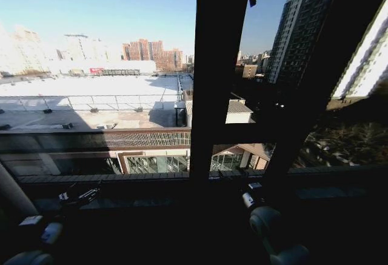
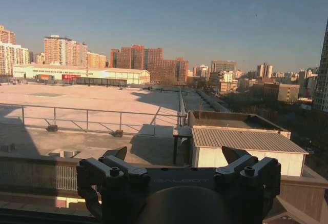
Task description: Open the curtains by pulling them apart, changing their state from closed to fully open.
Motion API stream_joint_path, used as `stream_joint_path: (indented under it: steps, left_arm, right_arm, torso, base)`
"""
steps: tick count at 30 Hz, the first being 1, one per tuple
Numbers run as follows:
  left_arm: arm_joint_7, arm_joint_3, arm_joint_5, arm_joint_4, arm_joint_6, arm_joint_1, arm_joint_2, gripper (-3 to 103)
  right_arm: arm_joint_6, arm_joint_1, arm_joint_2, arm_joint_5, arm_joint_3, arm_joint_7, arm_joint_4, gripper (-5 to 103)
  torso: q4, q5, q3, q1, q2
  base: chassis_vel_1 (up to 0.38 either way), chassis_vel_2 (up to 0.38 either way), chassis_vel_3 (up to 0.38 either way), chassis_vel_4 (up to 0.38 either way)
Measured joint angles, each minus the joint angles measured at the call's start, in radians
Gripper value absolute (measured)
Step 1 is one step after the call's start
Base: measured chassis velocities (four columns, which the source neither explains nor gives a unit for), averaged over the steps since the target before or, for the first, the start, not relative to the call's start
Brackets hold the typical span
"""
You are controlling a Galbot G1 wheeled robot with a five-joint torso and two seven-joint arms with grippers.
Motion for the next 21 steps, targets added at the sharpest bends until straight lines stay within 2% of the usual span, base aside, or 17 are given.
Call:
stream_joint_path:
  steps: [21]
  left_arm:
    - [0.005, -0.020, 0.003, -0.004, -0.032, 0.014, -0.016, 100]
  right_arm:
    - [-0.007, -0.021, -0.020, 0.001, 0.007, 0.003, 0.031, 100]
  torso:
    - [0.0000, 0.0000, 0.000, 0.000, 0.000]
  base:
    - [-0.292, -0.294, 0.295, 0.297]
